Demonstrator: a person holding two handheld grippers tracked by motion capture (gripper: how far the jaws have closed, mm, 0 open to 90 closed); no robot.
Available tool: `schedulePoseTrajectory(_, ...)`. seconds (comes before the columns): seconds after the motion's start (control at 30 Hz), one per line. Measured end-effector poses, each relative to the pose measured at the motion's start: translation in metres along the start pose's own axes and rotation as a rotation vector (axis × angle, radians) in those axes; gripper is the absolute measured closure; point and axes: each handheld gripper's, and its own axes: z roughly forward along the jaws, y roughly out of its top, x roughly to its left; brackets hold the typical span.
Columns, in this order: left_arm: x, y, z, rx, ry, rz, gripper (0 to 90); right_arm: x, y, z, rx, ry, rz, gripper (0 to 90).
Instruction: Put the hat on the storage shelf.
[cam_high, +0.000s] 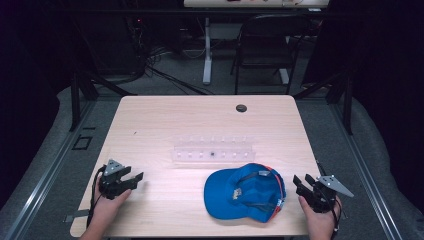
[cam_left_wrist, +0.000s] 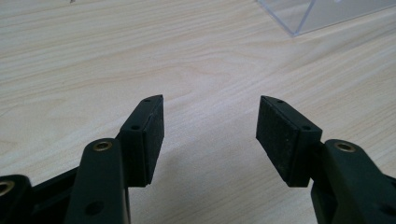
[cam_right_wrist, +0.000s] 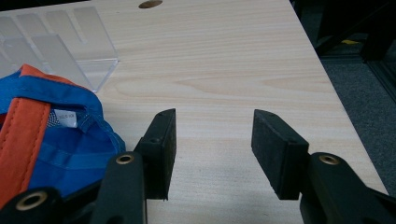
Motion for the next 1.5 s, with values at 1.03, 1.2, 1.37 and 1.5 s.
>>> schedulePoseTrajectory(1.03, 0.0, 0.002, 0.002, -0.014, -0.011, -0.001, 42.0, -0.001, 0.001, -0.01, -0.036, -0.02, 0.022, 54.4)
schedulePoseTrajectory(1.2, 0.005, 0.003, 0.005, -0.013, -0.019, -0.022, 41.9, 0.004, 0.002, -0.009, -0.011, -0.017, 0.009, 51.5)
schedulePoseTrajectory(1.37, 0.004, 0.004, 0.006, -0.024, -0.028, -0.016, 41.9, 0.005, 0.003, -0.009, 0.011, -0.015, 0.009, 50.8)
schedulePoseTrajectory(1.5, 0.002, 0.005, 0.003, -0.025, -0.029, -0.007, 41.9, 0.008, 0.005, -0.012, 0.004, -0.008, 0.008, 49.9)
